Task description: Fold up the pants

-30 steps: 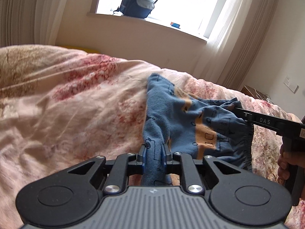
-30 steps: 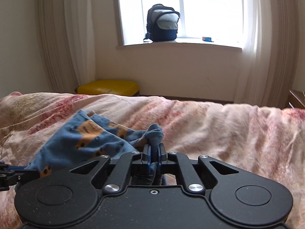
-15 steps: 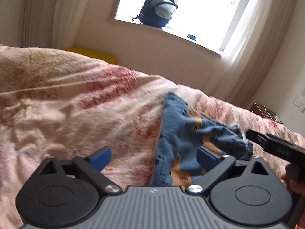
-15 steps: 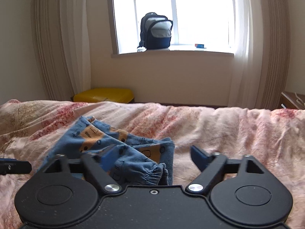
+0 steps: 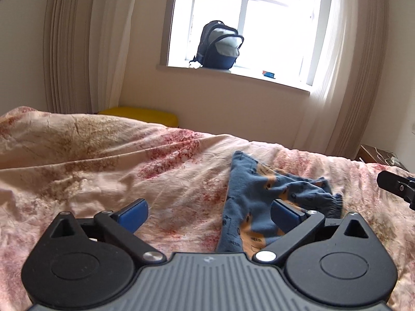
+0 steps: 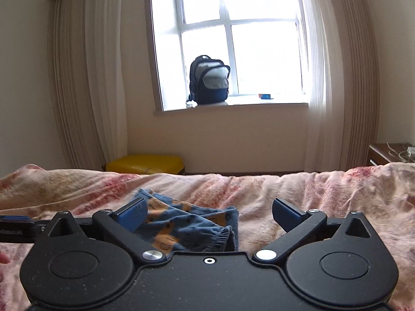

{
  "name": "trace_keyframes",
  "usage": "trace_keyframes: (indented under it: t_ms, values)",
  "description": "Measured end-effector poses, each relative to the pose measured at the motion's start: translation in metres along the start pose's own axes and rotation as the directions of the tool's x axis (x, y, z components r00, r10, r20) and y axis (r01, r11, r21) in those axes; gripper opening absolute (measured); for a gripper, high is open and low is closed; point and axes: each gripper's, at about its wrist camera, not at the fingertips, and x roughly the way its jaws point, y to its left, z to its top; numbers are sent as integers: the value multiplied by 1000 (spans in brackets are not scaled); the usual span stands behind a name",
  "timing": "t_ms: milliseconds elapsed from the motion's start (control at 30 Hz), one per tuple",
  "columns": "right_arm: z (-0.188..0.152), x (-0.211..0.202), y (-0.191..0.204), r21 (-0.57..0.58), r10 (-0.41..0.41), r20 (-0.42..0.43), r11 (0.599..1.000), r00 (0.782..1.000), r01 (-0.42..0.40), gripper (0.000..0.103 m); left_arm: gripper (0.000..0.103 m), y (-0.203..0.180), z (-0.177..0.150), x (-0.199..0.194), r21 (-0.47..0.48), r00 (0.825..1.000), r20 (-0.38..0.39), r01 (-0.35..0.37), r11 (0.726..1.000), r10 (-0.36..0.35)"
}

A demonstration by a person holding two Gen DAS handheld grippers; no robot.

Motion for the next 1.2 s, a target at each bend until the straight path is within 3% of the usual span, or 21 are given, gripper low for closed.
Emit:
trace_keyframes:
  t_ms: [367, 600, 733, 833, 1200]
  values:
    - [-26, -91, 32, -1, -43, 89, 999, 995, 43, 102, 103, 0, -37, -72, 35, 987, 152, 39, 999, -43]
    - [-53, -128, 49, 21, -66, 88, 998, 994, 65, 102, 103, 11, -63, -108, 78, 982, 180, 37, 996, -50]
    - [-75, -140, 53, 62, -71, 109, 996, 992, 65, 102, 103, 21, -84, -113, 49, 985, 162, 50, 998, -58]
    - [-90, -145, 54, 30, -85, 140, 996, 987, 81, 102, 103, 25, -101, -111, 25, 982, 178, 66, 998, -69]
    - [-108, -127, 53, 35, -117, 62, 993, 991, 115, 102, 103, 29, -114, -100, 8, 985, 164, 44, 999, -45]
